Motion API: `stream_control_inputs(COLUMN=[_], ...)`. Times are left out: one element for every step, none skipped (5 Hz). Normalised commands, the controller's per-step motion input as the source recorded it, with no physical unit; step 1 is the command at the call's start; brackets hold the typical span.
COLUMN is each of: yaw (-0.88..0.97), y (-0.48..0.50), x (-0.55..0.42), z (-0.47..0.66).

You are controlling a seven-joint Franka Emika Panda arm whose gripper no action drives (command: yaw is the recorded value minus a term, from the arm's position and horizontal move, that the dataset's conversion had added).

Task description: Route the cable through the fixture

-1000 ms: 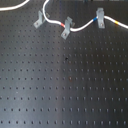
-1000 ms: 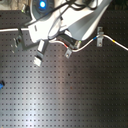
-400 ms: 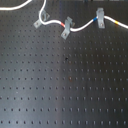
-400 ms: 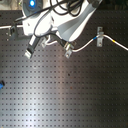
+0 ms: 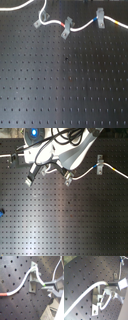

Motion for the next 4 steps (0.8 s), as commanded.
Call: stream_control_inputs(yaw=[0.01, 0.03, -0.09, -0.02], y=[-0.22, -0.26, -0.314, -0.357], x=[-0.008, -0.043, -0.339, -0.269], z=[-0.38, -0.24, -0.23, -0.38])
